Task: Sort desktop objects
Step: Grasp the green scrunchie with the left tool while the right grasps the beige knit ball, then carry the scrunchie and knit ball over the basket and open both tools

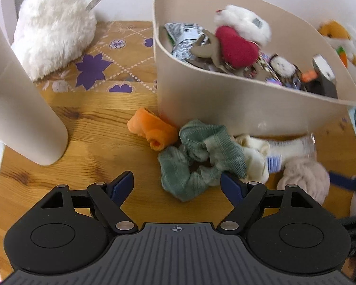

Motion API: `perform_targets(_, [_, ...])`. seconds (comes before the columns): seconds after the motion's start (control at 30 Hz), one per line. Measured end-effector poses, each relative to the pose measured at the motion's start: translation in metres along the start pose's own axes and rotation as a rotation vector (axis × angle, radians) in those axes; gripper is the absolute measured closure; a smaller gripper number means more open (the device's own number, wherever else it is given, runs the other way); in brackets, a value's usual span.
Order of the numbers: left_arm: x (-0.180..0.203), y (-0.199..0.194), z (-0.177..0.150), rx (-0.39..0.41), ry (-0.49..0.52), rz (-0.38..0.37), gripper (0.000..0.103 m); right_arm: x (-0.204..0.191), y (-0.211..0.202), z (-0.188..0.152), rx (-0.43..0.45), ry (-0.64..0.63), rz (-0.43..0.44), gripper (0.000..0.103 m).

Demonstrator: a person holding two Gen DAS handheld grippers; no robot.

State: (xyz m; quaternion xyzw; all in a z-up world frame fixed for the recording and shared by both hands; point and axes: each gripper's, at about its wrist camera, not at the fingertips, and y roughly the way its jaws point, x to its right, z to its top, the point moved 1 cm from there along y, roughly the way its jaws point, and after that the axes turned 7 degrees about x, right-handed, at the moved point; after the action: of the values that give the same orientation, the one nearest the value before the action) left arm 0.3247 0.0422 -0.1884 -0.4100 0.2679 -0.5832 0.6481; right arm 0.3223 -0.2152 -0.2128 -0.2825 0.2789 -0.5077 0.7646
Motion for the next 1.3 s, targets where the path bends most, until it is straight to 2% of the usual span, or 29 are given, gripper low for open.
perform_targets(0.2, [0.008,0.018,0.008,-0.009,-0.04,-0.006,0.021,-0.004,0.012,0.002,-0.022,-0.048,0.019,0.016])
perform_targets(0.3, [0.011,0.025,0.008,-0.017,-0.07,-0.01,0.021,-0.001,0.015,0.001,-0.029,-0.035,0.027,0.02])
perform_targets(0.4, [0.016,0.031,0.007,-0.021,-0.048,-0.015,0.023,0.003,0.018,-0.001,-0.048,-0.004,0.04,0.025])
perform_targets(0.5, [0.02,0.031,0.005,-0.008,-0.021,-0.043,0.039,0.007,0.017,-0.001,-0.052,0.001,0.068,0.034])
perform_targets(0.57, [0.022,0.03,0.004,-0.017,-0.012,-0.085,0.064,0.008,0.015,-0.001,-0.06,-0.003,0.084,0.038])
perform_targets(0.67, [0.022,0.027,-0.001,-0.05,-0.028,-0.133,0.079,0.01,0.012,-0.002,-0.057,0.003,0.088,0.043])
perform_targets(0.8, [0.025,0.02,-0.01,-0.043,0.017,-0.138,0.083,0.008,0.007,-0.003,-0.051,0.009,0.086,0.049])
perform_targets(1.3, [0.002,-0.025,-0.029,-0.013,0.118,-0.148,0.085,-0.004,-0.034,-0.005,0.006,-0.06,0.051,0.05])
